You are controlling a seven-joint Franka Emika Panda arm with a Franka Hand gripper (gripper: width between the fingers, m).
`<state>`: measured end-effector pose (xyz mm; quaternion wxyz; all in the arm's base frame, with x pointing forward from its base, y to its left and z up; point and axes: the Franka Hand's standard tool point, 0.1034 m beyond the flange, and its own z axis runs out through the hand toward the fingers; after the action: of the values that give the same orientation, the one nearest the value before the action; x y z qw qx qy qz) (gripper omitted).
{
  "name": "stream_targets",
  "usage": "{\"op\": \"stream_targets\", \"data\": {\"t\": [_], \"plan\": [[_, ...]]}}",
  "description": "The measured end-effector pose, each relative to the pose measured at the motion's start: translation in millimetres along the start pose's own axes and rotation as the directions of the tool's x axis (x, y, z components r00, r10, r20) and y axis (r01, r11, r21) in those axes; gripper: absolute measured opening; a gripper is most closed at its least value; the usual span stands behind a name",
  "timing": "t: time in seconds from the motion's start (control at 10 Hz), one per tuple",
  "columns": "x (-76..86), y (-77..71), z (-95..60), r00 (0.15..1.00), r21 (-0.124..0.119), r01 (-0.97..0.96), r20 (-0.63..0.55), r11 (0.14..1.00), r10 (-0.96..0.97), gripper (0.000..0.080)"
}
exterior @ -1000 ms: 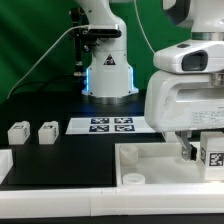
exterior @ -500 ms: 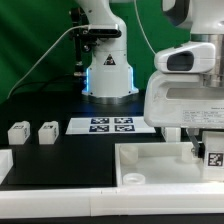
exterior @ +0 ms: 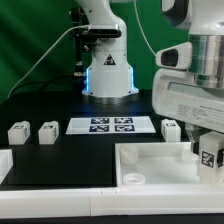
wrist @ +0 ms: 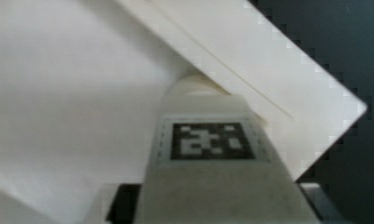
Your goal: Assemble one leg
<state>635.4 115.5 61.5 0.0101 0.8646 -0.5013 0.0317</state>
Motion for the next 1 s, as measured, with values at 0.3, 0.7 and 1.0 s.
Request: {"op": "stream_targets", "data": {"t": [0.3, 0.7, 1.0], "plan": [[-1.0, 3.5, 0.2, 0.870, 0.008, -0.493, 0.020, 0.870, 0.492, 0.0293], [-3.1, 5.3, 0.2, 0.727, 0.000, -0.686, 0.024, 0.727, 0.686, 0.0346], [-3.5, 5.4, 0.7, 0.732, 0.000, -0.681, 0.023, 0.733, 0.680, 0.0620]]}}
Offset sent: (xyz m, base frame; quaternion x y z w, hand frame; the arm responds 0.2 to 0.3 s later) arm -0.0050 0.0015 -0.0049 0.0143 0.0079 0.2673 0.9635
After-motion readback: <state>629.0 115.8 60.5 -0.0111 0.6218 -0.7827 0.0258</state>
